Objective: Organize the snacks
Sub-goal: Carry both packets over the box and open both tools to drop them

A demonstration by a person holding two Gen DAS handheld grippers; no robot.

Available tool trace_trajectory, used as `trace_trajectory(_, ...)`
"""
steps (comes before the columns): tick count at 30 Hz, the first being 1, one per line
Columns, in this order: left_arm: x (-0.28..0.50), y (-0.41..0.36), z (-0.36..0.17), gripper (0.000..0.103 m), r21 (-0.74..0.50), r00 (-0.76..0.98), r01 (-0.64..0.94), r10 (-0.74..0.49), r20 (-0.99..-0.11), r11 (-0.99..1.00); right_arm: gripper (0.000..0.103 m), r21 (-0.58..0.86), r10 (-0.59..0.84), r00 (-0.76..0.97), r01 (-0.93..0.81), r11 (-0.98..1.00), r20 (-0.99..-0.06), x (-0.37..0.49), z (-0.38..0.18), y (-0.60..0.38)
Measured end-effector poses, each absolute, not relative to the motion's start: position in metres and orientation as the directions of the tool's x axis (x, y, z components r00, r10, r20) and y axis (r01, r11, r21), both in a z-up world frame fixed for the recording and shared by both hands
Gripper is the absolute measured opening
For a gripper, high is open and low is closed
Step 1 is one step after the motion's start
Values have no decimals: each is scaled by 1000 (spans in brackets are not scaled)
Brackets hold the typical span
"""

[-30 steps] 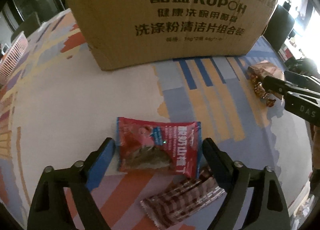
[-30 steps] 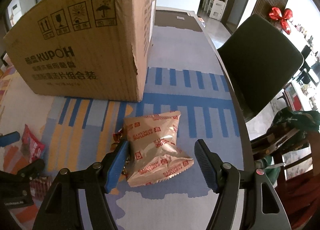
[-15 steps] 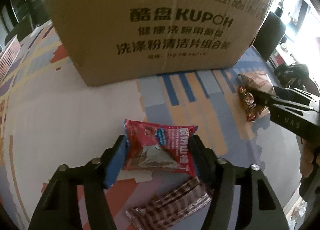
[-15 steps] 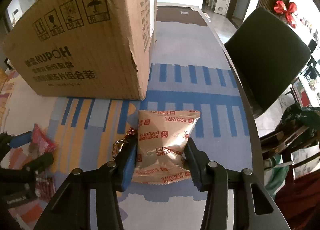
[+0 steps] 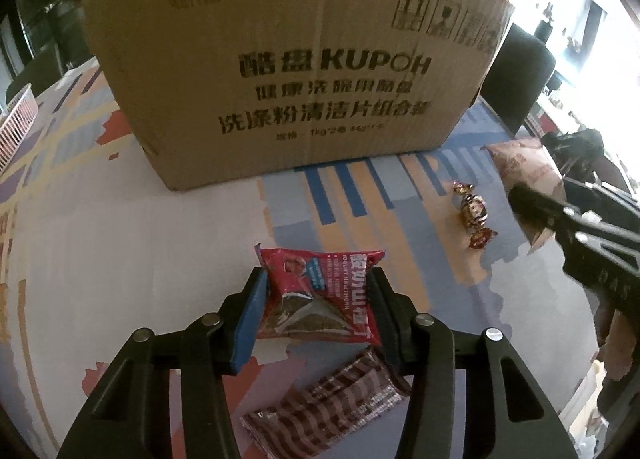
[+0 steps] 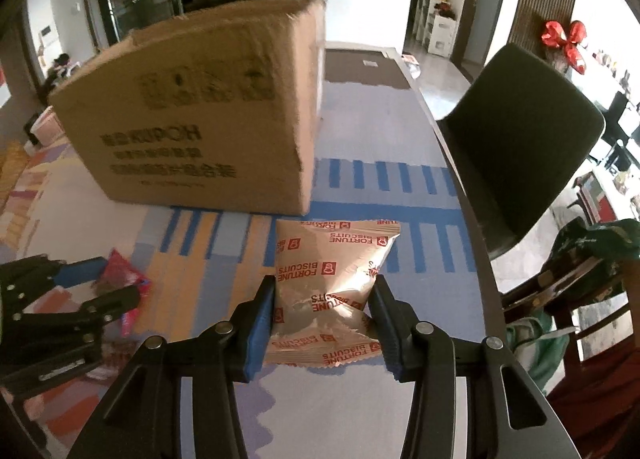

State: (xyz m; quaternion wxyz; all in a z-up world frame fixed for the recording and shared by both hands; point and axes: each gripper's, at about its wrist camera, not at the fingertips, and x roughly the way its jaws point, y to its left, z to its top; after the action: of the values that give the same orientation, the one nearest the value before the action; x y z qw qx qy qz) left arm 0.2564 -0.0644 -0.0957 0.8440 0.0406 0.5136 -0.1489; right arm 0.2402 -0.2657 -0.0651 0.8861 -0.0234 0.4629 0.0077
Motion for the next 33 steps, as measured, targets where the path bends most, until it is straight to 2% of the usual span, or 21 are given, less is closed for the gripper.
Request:
trace_trajectory(13,235,-64,-38,50,-89,555,291,-244,-795,952,47,30,73,622,-80,996,-780,216,-34,-253)
trace_trajectory(33,245,-62,64,50,-60,736,321,-289,-613,945,47,49,135,781,-134,990,-610,218,64,-245)
